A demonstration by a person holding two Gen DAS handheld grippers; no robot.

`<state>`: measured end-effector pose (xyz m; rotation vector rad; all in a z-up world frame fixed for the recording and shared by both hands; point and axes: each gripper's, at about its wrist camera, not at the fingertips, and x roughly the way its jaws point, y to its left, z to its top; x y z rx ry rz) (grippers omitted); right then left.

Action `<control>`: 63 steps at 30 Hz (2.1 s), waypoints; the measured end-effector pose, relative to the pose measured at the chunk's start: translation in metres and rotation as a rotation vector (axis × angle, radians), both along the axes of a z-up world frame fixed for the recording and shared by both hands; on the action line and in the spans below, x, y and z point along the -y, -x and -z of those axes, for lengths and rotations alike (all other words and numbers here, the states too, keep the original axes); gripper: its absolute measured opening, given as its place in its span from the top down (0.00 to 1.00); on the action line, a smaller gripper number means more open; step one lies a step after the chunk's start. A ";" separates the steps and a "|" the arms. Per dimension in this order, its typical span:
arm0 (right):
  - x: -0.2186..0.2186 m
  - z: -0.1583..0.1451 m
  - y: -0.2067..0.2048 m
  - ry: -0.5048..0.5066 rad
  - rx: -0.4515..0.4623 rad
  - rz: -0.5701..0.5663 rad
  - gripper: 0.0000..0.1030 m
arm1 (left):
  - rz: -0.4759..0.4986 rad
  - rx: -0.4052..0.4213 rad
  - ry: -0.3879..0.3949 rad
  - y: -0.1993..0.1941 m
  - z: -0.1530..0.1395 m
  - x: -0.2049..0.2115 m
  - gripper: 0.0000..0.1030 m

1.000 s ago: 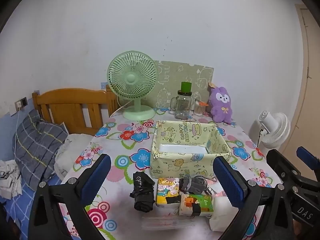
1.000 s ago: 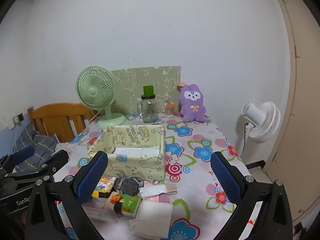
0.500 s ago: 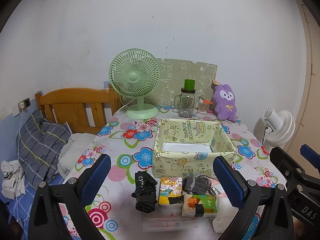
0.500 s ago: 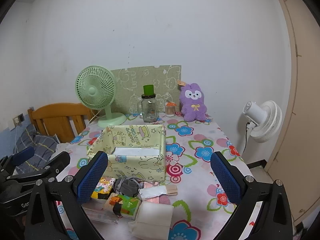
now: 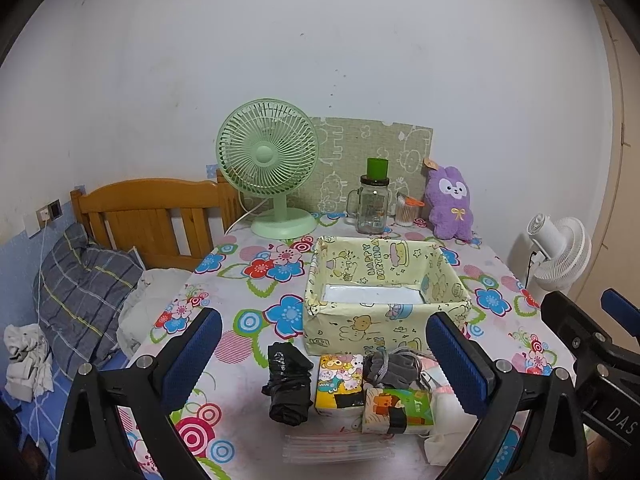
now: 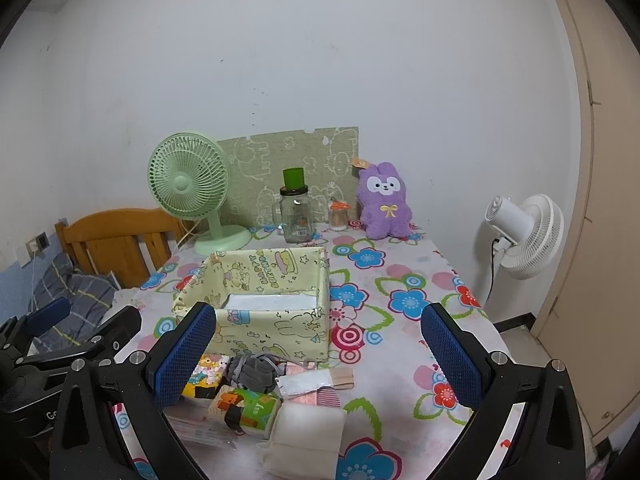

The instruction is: Organize soft objects

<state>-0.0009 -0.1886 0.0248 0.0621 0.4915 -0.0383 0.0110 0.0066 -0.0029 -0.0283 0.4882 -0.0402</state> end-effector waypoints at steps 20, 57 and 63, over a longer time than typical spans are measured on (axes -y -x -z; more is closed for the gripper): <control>0.007 0.000 0.005 -0.004 0.009 0.013 0.00 | 0.006 0.004 -0.014 0.003 0.001 0.007 0.01; 0.006 0.000 0.003 -0.009 0.004 0.010 0.00 | 0.010 -0.004 -0.022 0.004 0.003 0.010 0.03; 0.000 0.007 -0.005 -0.004 -0.012 -0.016 0.03 | 0.036 -0.024 -0.032 0.000 0.010 0.015 0.04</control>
